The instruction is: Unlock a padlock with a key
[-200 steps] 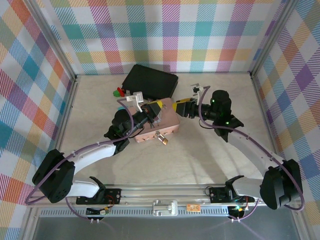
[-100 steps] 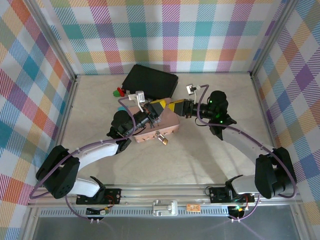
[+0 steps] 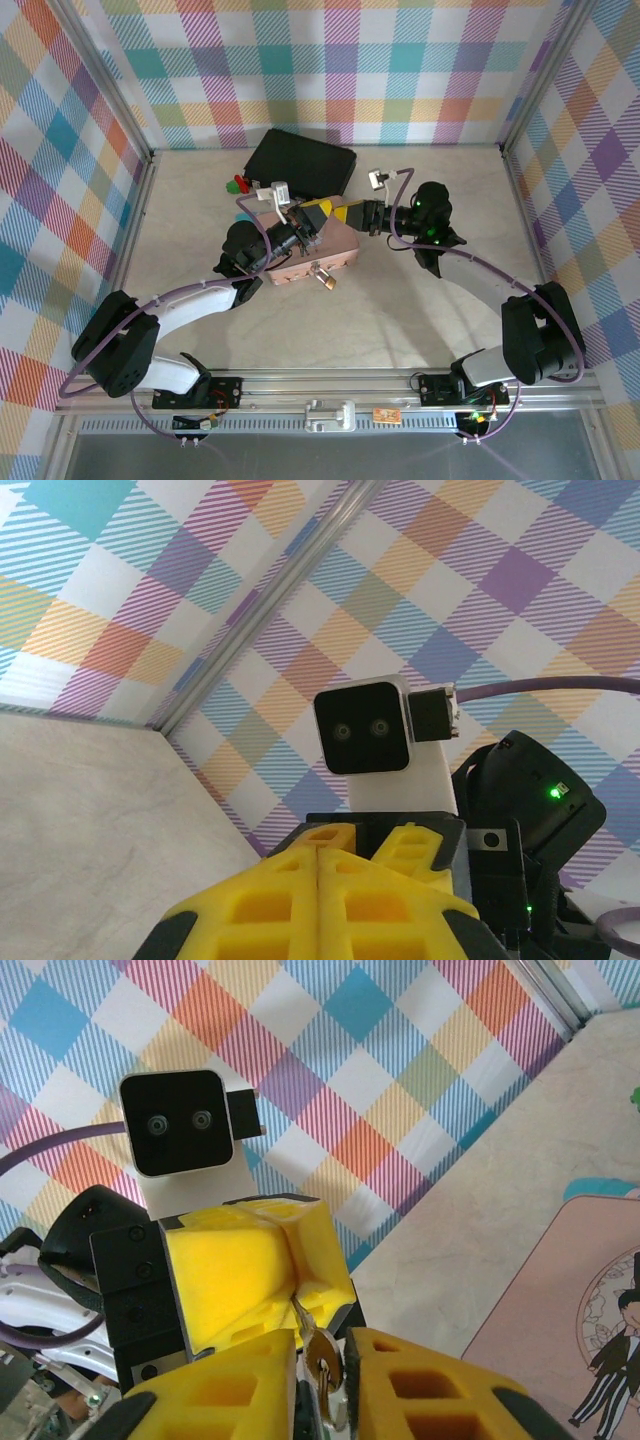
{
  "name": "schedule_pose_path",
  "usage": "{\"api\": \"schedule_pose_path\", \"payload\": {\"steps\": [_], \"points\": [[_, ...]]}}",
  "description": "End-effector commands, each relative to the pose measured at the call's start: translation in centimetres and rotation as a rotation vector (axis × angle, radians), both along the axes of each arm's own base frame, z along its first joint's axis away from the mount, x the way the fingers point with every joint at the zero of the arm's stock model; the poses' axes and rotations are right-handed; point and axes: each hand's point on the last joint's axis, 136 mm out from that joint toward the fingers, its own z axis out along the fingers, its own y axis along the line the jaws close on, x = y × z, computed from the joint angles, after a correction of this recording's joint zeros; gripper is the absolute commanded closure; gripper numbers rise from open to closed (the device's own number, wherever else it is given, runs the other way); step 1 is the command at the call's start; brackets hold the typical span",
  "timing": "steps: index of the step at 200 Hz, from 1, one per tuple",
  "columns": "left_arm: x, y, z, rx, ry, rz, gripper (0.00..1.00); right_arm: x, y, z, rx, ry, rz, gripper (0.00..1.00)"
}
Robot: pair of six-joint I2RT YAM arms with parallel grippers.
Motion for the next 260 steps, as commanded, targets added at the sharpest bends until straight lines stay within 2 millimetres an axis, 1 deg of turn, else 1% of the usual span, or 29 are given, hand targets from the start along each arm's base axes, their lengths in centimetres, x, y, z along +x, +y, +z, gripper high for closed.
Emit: {"api": "schedule_pose_path", "payload": {"steps": [1,9,21,40,58,79,91,129,132,136,147,155,161,163,168,179,201,209,222,232,247,260], "points": [[-0.7,0.7,2.1,-0.044,-0.066,0.002,1.0,-0.6,0.1,0.7,0.021,-0.038,0.022,0.87],[-0.7,0.7,2.1,-0.047,-0.065,0.006,1.0,-0.6,0.1,0.7,0.022,-0.039,0.025,0.89],[-0.7,0.8,2.1,-0.049,-0.064,0.009,1.0,-0.6,0.1,0.7,0.023,-0.036,0.028,0.89],[-0.7,1.0,2.3,-0.056,-0.064,0.016,1.0,-0.6,0.1,0.6,0.023,-0.029,0.031,0.85],[-0.7,1.0,2.3,-0.058,-0.063,0.015,1.0,-0.6,0.1,0.4,0.026,-0.02,0.03,0.85],[-0.7,0.9,2.4,-0.067,-0.06,0.005,1.0,-0.7,0.1,0.4,0.034,-0.019,0.032,0.91],[-0.8,0.8,2.4,-0.073,-0.056,-0.002,1.0,-0.6,0.1,0.5,0.039,-0.024,0.033,1.0],[-0.9,0.8,2.4,-0.087,-0.05,-0.009,1.0,-0.4,0.2,0.4,0.035,-0.028,0.027,1.0],[-0.8,0.8,2.4,-0.086,-0.046,-0.007,0.95,-0.4,0.1,0.4,0.033,-0.027,0.023,1.0],[-0.8,0.9,2.4,-0.085,-0.044,-0.001,0.84,-0.3,0.1,0.2,0.029,-0.023,0.019,1.0],[-0.5,1.4,2.1,-0.069,-0.026,0.026,0.43,-0.2,0.0,-0.2,0.01,-0.019,0.006,1.0],[-0.3,1.9,1.9,-0.053,-0.007,0.054,0.17,0.0,-0.1,-0.6,-0.011,-0.014,-0.007,1.0],[0.0,2.4,1.6,-0.036,0.01,0.078,0.03,0.1,-0.2,-1.0,-0.026,-0.012,-0.017,1.0],[0.0,2.6,1.5,-0.03,0.016,0.086,0.0,0.1,-0.2,-1.2,-0.032,-0.012,-0.021,1.0],[0.1,3.0,1.2,-0.009,0.032,0.104,0.0,0.1,-0.3,-1.2,-0.041,-0.023,-0.028,1.0],[0.4,4.1,0.5,0.036,0.066,0.146,0.0,0.1,-0.6,-2.4,-0.087,0.001,-0.049,1.0],[0.3,6.0,-1.7,0.142,0.154,0.226,0.0,0.2,-1.3,-4.3,-0.172,0.015,-0.1,1.0],[0.1,6.4,-3.0,0.193,0.195,0.239,0.0,0.1,-1.6,-5.1,-0.208,0.018,-0.119,1.0],[-0.3,6.8,-4.8,0.249,0.256,0.244,0.0,0.4,-2.4,-7.0,-0.288,0.039,-0.171,1.0],[-0.8,7.1,-6.6,0.279,0.316,0.241,0.0,0.5,-3.2,-8.3,-0.353,0.047,-0.21,1.0],[-1.7,7.0,-9.2,0.307,0.396,0.217,0.0,0.3,-4.4,-10.3,-0.447,0.051,-0.257,1.0],[-2.7,6.9,-11.5,0.336,0.464,0.217,0.0,0.0,-5.5,-11.6,-0.518,0.052,-0.297,1.0]]}}
